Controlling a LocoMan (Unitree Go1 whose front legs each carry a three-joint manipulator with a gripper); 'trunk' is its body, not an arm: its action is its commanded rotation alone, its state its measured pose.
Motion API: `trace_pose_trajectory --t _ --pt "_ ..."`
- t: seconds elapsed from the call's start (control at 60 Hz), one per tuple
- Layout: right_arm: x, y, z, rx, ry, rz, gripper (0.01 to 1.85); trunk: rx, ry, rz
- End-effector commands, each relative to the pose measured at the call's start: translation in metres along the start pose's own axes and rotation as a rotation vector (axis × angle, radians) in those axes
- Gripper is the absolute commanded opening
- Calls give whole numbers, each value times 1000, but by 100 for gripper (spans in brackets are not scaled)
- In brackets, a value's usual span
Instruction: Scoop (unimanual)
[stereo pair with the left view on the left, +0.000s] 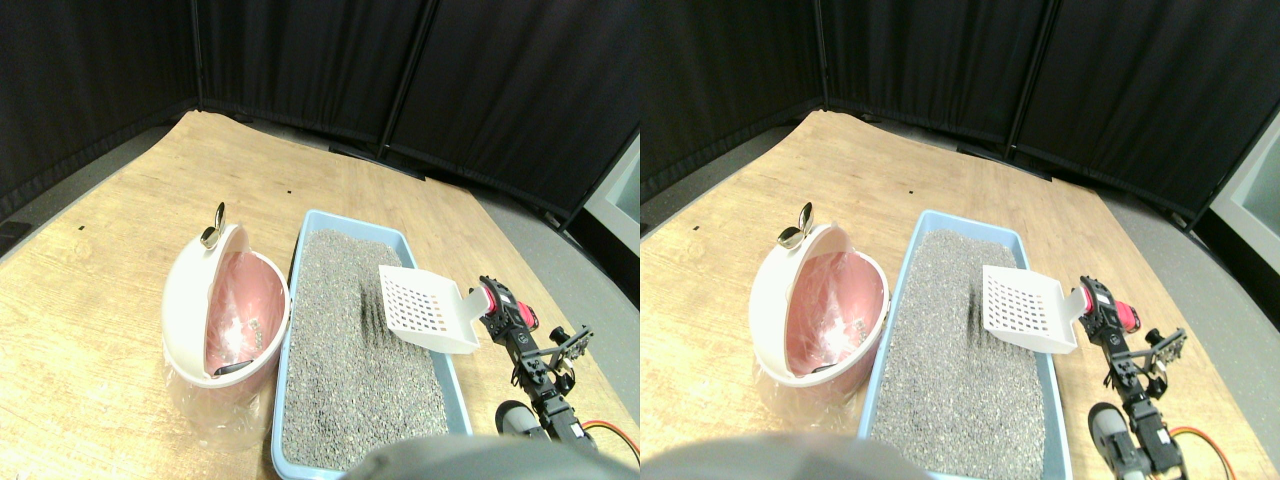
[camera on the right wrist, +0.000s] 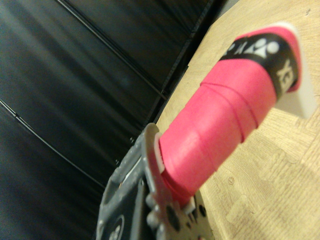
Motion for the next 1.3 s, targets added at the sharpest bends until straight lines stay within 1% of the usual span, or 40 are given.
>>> trace_pose_trajectory --t 0.017,0.183,0.25,0.4,0.417,0.467,0.483,0.533,0.6,0.717,0.733,0.85,0.883,0.967,1.05,1.083,1.167,1.183,1.267,1.3 --pt "5 2 2 32 -56 22 6 1 -23 0" --pt "8 6 -4 58 -23 25 6 -4 -25 4" --pt "9 8 -6 61 -16 23 6 -7 -22 10" --pt "12 12 -12 64 2 32 6 -12 -21 14" --pt "12 13 -13 67 5 30 6 -17 -19 21" --pt "13 14 -16 65 13 31 6 -17 -19 21" --pt "13 14 -18 64 16 36 6 -22 -17 25" --pt "14 14 -20 68 29 32 6 -22 -17 25" --pt "15 15 -24 70 45 37 6 -29 -12 31" --pt "17 17 -31 79 65 50 6 -35 -13 36" --pt "17 17 -31 79 65 50 6 -37 -11 39" --pt "17 18 -39 80 84 39 6 -41 -6 42" --pt "16 18 -41 78 103 22 6 -41 -6 42" --pt "16 15 -45 68 117 -4 6 -42 -5 46" --pt "16 14 -46 53 128 -5 6 -45 -5 49" --pt "16 13 -46 57 147 -21 6 -45 -5 49" --pt "17 12 -46 49 171 -23 6 -46 -5 50" --pt "17 12 -44 33 195 -33 6 -47 -6 52" --pt "18 13 -42 16 218 -25 6 -49 -7 53" --pt "19 14 -39 -6 242 -28 6 -52 -11 54"
